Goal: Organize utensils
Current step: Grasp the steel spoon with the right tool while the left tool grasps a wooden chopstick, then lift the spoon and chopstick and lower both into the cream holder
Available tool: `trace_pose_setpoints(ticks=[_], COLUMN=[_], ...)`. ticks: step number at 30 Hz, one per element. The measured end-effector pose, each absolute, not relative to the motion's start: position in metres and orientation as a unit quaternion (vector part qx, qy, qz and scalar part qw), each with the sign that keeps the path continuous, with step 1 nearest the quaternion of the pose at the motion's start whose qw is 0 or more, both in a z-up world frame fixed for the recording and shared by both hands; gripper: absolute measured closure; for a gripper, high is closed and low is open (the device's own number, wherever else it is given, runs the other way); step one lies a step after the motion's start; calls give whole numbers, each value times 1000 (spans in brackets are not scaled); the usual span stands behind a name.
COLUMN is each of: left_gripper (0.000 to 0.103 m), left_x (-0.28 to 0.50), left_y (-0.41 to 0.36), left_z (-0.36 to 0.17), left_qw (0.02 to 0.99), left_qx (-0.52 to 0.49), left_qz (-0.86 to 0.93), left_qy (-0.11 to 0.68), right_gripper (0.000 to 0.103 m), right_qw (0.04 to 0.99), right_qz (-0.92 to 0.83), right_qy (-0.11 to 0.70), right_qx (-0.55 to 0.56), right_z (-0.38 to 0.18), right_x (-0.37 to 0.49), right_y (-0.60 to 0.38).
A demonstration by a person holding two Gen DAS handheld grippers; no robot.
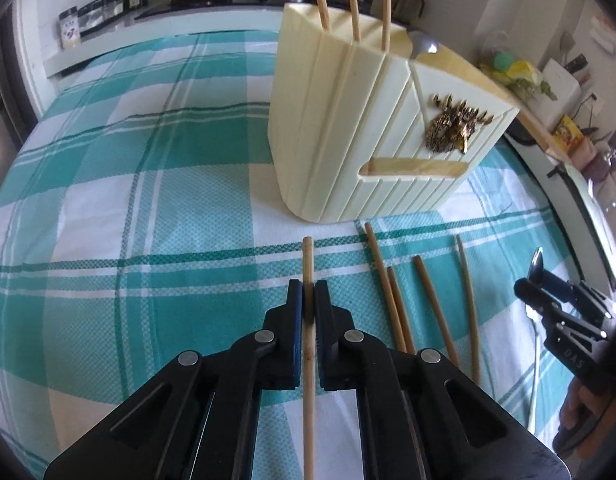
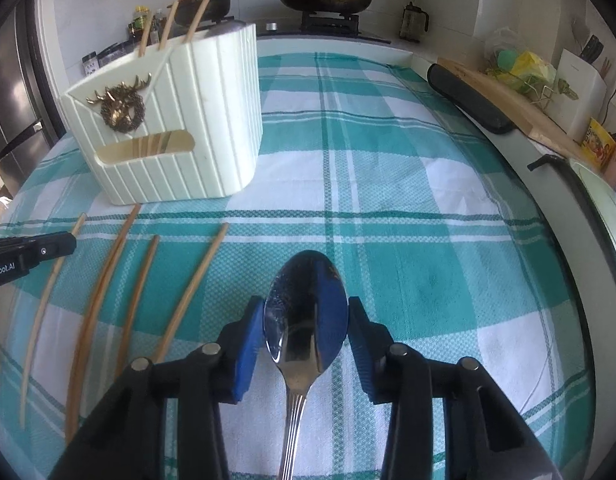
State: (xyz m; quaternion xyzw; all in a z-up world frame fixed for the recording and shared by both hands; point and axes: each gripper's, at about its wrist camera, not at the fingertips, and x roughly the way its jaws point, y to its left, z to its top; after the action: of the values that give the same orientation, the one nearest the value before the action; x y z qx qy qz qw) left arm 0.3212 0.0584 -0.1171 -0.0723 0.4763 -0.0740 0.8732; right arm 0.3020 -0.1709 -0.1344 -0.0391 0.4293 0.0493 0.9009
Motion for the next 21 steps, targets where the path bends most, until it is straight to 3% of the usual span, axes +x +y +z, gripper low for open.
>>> trace_pose_setpoints(ticks=[11,21], left_gripper=[99,100], left_x=[269,224], left_y=[76,80], left_z=[-33,3], left_qw=[916,937], left_qx=[-99,-102], left_qz=[-91,-94], left_qy=[378,322], right_gripper=[61,61], right_qw=[928,940], right_qz=[114,139], right_qy=[354,310], right_qx=[-17,-10], right_z=[-72,-45], right_x=[252,209], right_y=[-175,-177])
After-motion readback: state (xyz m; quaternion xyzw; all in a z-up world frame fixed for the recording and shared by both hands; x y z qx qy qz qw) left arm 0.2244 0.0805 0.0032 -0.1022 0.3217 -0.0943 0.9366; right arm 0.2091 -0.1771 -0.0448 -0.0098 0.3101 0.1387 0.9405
